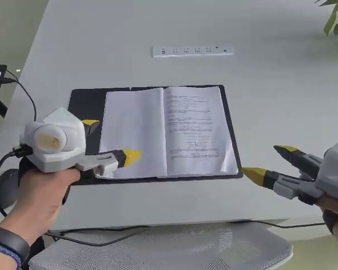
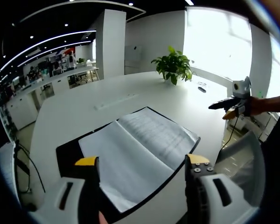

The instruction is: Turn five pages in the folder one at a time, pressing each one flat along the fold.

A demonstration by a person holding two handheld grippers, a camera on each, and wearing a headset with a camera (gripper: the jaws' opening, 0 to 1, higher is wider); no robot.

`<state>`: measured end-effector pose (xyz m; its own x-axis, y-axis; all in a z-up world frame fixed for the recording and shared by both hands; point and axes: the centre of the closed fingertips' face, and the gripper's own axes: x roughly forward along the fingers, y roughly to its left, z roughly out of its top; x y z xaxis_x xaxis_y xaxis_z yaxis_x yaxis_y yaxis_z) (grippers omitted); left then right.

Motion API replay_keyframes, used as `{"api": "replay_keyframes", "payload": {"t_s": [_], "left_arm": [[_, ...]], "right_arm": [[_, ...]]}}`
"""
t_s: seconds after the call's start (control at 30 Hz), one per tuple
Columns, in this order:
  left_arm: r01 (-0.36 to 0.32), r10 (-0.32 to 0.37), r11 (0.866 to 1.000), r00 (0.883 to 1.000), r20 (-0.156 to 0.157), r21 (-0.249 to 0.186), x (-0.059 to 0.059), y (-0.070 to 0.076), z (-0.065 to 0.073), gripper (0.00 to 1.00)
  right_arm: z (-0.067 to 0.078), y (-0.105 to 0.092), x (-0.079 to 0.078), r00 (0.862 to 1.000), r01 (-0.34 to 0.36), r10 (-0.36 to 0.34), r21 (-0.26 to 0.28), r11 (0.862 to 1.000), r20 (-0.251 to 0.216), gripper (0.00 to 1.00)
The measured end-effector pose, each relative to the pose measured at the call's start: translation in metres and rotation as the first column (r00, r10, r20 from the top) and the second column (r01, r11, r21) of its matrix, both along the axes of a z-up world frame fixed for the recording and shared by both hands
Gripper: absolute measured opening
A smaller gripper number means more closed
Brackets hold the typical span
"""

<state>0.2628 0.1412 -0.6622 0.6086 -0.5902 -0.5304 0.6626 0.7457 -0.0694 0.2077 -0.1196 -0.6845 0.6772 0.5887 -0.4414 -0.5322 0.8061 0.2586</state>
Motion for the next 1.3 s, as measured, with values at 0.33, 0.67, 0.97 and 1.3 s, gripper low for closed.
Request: {"api": "replay_keyframes", "payload": {"t_s": [0.33, 0.67, 0.97, 1.3], "left_arm": [[0.117, -0.117, 0.993, 0.993, -0.006, 0.019, 0.006, -0.058, -0.007, 0.72], [0.223, -0.222, 0.975, 0.975, -0.026, 0.022, 0.007, -0.122, -0.022, 0.71], [0.272, -0.27, 0.962, 0.96, -0.066, 0.011, 0.005, -0.167, -0.045, 0.69], [0.336, -0.333, 0.942, 0.935, -0.12, 0.003, -0.008, -0.208, -0.076, 0.65]], "right_arm": [[-0.003, -0.005, -0.002, 1.0, 0.006, -0.006, 0.006, 1.0, -0.005, 0.73], [-0.005, -0.011, -0.002, 1.0, 0.01, -0.01, 0.015, 1.0, -0.004, 0.71], [-0.009, -0.018, -0.005, 1.0, 0.021, -0.021, 0.03, 0.999, -0.018, 0.7], [-0.007, -0.02, -0.009, 0.999, 0.035, -0.034, 0.046, 0.998, -0.025, 0.69]]}}
